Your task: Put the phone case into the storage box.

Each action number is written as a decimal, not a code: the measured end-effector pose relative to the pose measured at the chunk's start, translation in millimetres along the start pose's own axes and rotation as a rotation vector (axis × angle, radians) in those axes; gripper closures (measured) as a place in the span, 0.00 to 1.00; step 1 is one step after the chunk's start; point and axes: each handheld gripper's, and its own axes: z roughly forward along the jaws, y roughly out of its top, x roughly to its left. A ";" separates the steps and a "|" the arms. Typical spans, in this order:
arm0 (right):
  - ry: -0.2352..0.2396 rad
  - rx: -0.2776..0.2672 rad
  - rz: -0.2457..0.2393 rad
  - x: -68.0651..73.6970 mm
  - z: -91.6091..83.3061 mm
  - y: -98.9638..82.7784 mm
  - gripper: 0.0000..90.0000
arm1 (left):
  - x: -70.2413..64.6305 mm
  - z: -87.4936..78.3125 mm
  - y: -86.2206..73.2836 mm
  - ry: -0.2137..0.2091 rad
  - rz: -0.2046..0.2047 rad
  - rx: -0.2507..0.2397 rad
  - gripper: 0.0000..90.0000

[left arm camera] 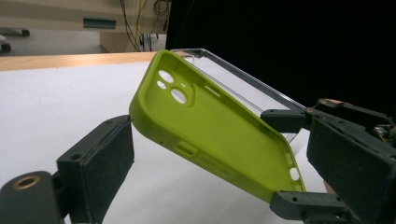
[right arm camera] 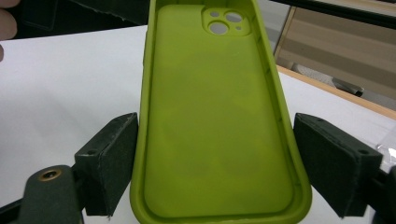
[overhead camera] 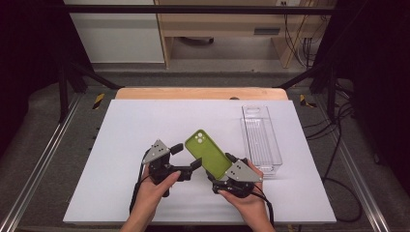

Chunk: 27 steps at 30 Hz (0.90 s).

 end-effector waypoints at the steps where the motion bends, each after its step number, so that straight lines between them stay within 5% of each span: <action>1: -0.001 -0.001 0.000 0.2 -0.2 0.1 0.19 | 1.2 0.8 -0.6 0.004 0.003 0.007 0.08; 9: 0.001 -0.015 -0.003 2.5 -0.4 0.6 0.19 | 10.9 7.2 -2.5 0.006 -0.066 -0.002 0.13; 20: 0.023 -0.014 0.018 5.5 3.7 -2.0 0.19 | 20.7 10.0 -3.8 -0.017 -0.169 -0.027 0.42; 27: 0.035 -0.006 0.036 4.3 5.9 -5.1 0.19 | 22.5 9.0 -3.7 -0.007 -0.188 -0.032 0.55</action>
